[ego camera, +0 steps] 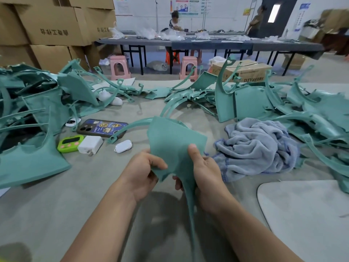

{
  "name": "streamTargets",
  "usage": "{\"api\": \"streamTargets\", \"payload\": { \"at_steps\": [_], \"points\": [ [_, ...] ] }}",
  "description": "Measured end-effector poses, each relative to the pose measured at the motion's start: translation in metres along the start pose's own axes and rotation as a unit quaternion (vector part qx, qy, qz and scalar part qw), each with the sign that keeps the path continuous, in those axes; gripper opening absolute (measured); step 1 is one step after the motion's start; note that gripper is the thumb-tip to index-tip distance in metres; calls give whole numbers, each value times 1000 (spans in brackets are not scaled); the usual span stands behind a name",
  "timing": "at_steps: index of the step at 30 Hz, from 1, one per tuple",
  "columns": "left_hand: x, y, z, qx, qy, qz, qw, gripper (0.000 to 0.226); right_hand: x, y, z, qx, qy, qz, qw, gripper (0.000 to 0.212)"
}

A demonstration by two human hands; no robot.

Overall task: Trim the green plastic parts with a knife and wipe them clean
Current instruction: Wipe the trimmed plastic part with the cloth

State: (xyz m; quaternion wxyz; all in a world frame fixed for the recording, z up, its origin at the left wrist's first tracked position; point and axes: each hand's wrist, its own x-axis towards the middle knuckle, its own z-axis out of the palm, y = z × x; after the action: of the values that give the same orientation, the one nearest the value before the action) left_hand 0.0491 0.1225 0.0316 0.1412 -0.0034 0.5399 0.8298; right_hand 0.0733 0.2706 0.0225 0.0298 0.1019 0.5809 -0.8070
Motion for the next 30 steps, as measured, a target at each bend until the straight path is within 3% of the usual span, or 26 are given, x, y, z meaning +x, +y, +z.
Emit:
{"api": "streamTargets", "payload": {
  "at_steps": [5, 8, 11, 13, 17, 21, 24, 26, 28, 30],
  "points": [
    [-4, 3, 3, -20, 11, -18, 1000, 39, -1, 4, 2, 49, 5, 36, 998, 58],
    [-2, 2, 5, -29, 77, -15, 997, 53, 3, 5, 0, 25, -45, 55, 997, 35],
    [1, 0, 3, -65, 141, -8, 988, 36, 2, 6, -1, -3, -121, 50, 991, 16],
    [3, 3, 0, -71, 164, 15, 984, 26, 2, 4, -1, 21, -131, 56, 990, 21],
    [5, 8, -4, -89, 192, 55, 976, 42, 0, 0, -2, 51, -130, 59, 988, 33],
    [5, 10, -4, -72, 246, 91, 962, 33, -8, 1, -3, -105, -67, -73, 989, 49],
    [2, 8, -3, -32, 218, 144, 965, 23, -13, -1, -4, -282, -66, -143, 947, 71],
    [-2, 4, 0, -8, 124, 209, 970, 23, -13, -3, -4, -337, -80, -139, 928, 81],
    [-3, -2, 3, 32, 12, 254, 967, 36, -14, -6, -5, -276, -117, -89, 950, 79],
    [2, -6, 6, 105, 23, 249, 962, 47, -20, -9, -5, -150, -193, -32, 969, 60]
  ]
}}
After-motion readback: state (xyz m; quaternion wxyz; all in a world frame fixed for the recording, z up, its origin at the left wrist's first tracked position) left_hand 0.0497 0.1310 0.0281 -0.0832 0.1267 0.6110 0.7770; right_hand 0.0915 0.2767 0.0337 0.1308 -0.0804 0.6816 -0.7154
